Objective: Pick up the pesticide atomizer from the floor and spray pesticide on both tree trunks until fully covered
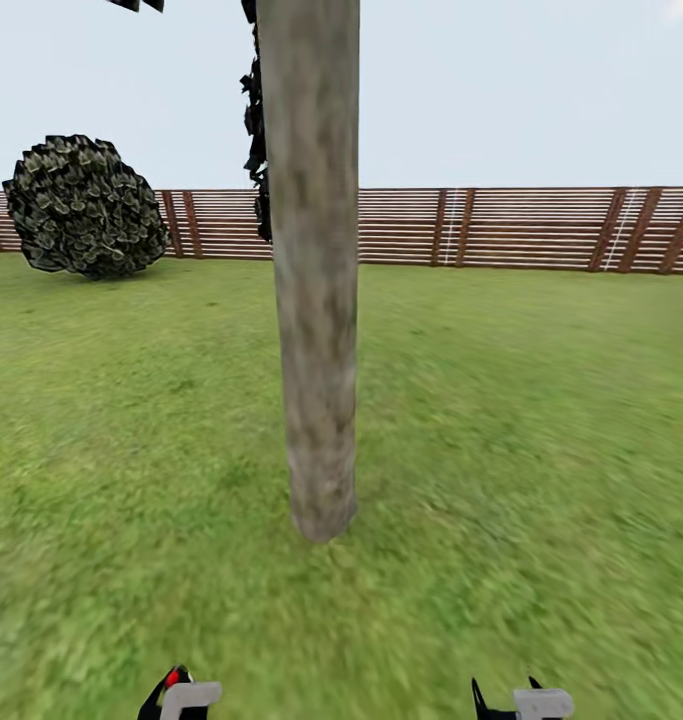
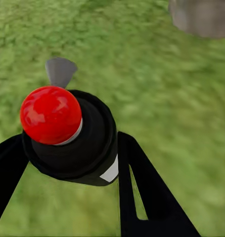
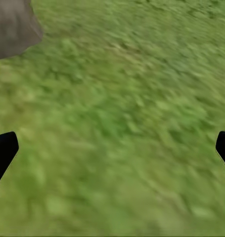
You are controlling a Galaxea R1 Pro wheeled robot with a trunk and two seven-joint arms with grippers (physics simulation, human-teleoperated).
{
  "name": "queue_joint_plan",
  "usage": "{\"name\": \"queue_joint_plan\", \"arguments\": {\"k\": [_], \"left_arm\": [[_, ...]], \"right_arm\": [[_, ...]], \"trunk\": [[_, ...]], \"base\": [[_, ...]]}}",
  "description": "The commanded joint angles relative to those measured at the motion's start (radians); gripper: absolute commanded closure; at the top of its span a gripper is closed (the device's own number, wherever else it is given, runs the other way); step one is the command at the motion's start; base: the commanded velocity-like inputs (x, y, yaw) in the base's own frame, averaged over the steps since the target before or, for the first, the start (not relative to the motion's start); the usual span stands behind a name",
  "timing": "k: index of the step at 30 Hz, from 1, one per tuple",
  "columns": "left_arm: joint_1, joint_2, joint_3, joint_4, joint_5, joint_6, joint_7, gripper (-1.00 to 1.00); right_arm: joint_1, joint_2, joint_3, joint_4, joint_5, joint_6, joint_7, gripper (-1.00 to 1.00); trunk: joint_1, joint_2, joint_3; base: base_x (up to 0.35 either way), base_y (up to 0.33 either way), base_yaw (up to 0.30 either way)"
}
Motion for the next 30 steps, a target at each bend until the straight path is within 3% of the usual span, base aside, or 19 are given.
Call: {"name": "queue_joint_plan", "arguments": {"k": [1, 11, 19, 20, 22, 23, 25, 26, 28, 30], "left_arm": [[0.0, 0.0, 0.0, 0.0, 0.0, 0.0, 0.0, 1.0], [-0.002, 0.0, 0.0, -0.014, -0.002, 0.002, -0.001, 1.0], [-0.006, 0.0, -0.013, -0.019, -0.012, 0.003, -0.012, 1.0], [-0.016, 0.021, -0.015, -0.017, -0.038, 0.007, -0.042, 1.0], [-0.018, 0.044, -0.015, -0.017, -0.071, 0.01, -0.125, 1.0], [-0.021, 0.068, -0.012, -0.019, -0.137, 0.017, -0.304, 1.0], [-0.05, 0.09, -0.012, -0.02, -0.225, 0.068, -0.418, 1.0], [-0.058, 0.093, -0.012, -0.02, -0.244, 0.083, -0.439, 1.0], [-0.088, 0.1, -0.012, -0.019, -0.313, 0.144, -0.539, 1.0], [-0.112, 0.102, -0.012, -0.019, -0.354, 0.175, -0.626, 1.0]], "right_arm": [[0.0, 0.0, 0.0, 0.0, 0.0, 0.0, 0.0, -1.0], [0.0, -0.001, -0.001, -0.005, 0.001, 0.001, 0.003, -1.0], [0.001, -0.005, 0.002, -0.018, 0.009, 0.003, 0.008, -1.0], [0.001, -0.011, 0.002, -0.059, 0.11, 0.003, 0.012, -1.0], [-0.002, -0.012, 0.002, -0.075, 0.206, 0.004, 0.012, -1.0], [-0.039, -0.011, 0.006, -0.079, 0.31, 0.007, 0.017, -1.0], [-0.101, -0.009, 0.037, -0.074, 0.385, 0.01, 0.094, -1.0], [-0.113, -0.009, 0.041, -0.074, 0.396, 0.01, 0.118, -1.0], [-0.158, -0.009, 0.052, -0.073, 0.426, 0.015, 0.213, -1.0], [-0.187, -0.01, 0.055, -0.073, 0.437, 0.028, 0.272, -1.0]], "trunk": [[0.0, 0.0, 0.0], [0.0, 0.0, 0.0], [0.0, 0.0, 0.0], [0.0, 0.0, 0.0], [0.0, 0.0, 0.0], [0.0, 0.0, 0.0], [0.0, 0.0, 0.0], [0.0, 0.0, 0.0], [0.0, 0.0, 0.0], [0.0, 0.0, 0.0]], "base": [[0.259, -0.172, 0.103], [0.19, -0.211, 0.02], [0.045, -0.048, 0.001], [0.001, -0.001, 0.0], [0.0, 0.0, 0.0], [0.0, 0.0, 0.0], [0.0, 0.0, 0.0], [0.0, 0.0, 0.0], [0.0, 0.0, 0.0], [0.0, 0.0, 0.0]]}}
